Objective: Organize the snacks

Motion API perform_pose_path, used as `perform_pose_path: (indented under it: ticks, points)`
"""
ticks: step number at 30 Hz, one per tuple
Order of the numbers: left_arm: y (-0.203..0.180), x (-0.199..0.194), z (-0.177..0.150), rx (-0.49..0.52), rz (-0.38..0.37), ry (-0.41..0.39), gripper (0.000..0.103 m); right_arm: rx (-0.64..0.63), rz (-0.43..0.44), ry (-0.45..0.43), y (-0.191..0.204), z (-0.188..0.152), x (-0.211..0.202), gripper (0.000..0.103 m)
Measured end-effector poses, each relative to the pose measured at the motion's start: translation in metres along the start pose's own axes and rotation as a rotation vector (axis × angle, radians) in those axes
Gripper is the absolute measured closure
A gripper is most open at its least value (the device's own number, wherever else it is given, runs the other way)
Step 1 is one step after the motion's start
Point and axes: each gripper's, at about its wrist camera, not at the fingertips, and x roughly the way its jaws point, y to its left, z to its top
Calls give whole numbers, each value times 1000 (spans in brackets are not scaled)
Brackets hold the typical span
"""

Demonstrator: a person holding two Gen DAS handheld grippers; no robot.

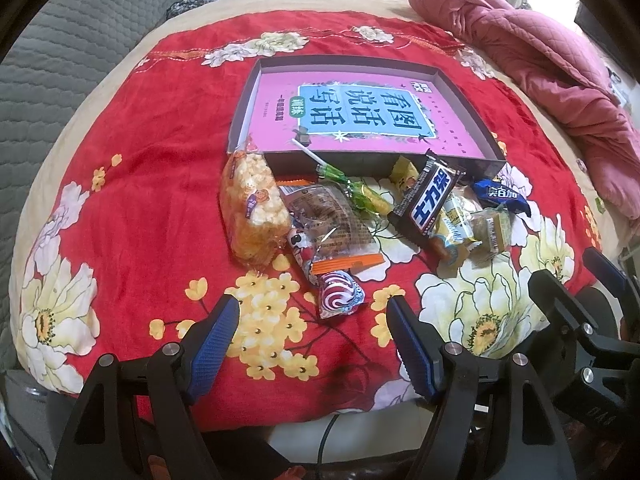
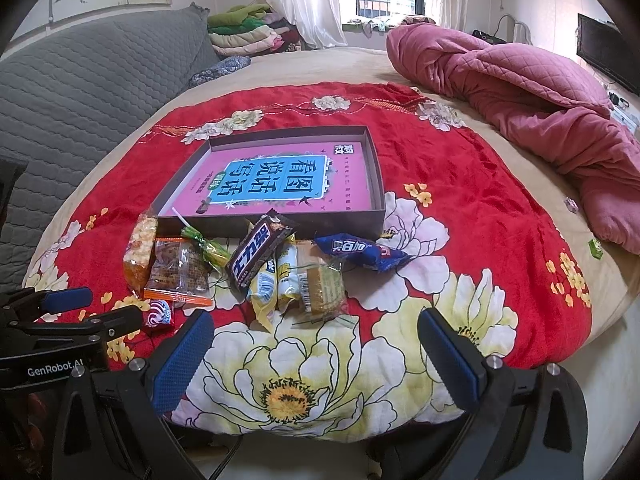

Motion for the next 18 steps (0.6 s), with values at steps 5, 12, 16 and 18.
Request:
perform_pose_path:
  ticks: [5,12,16,18]
  points:
    - [7,2,2,-10,3,10,26,-10,11,7,3,1,4,1]
    - [42,4,10,-105,-12,3,26,-32,36,16,14,8,16,1]
    - [66,9,14,-175,-19,6,26,-41,51,21,20,9,23,1]
    - [75,12,15,-205,-25,12,26,-43,55,25,23,9,26,1]
